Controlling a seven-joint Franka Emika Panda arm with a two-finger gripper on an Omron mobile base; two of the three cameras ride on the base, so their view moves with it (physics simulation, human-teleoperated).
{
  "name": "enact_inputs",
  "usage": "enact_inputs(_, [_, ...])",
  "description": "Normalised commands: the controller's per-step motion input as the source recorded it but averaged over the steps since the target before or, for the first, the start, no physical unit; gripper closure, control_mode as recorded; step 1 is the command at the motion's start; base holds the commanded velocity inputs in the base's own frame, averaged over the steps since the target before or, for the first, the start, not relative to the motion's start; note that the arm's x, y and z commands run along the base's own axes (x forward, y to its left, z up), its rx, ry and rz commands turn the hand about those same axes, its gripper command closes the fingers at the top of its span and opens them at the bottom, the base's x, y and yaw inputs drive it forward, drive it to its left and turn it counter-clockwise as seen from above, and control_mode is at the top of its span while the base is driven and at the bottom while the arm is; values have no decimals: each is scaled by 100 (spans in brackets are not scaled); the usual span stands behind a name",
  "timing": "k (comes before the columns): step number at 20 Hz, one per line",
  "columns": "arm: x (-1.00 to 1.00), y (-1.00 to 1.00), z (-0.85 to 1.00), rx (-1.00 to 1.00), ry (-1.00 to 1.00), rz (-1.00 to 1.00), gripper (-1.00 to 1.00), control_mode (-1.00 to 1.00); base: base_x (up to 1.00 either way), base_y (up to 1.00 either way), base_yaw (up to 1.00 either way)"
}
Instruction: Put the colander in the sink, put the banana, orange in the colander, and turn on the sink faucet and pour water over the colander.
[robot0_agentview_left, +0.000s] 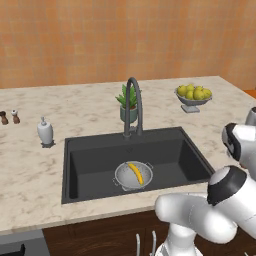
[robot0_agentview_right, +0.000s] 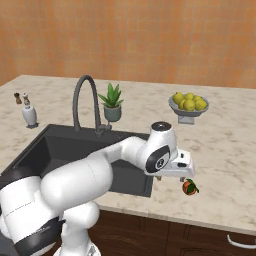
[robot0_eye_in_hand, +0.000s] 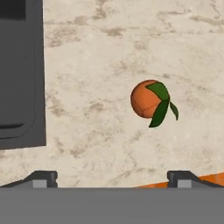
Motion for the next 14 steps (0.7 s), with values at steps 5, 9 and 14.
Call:
enact_inputs(5, [0, -30, -13, -1, 5, -10, -100, -100, 0, 0, 0])
enact_inputs(9, [2, -26, -39, 0, 2, -5, -100, -100, 0, 0, 0])
enact_inputs(14, [31, -19, -27, 0, 0, 0, -100, -100, 0, 0, 0])
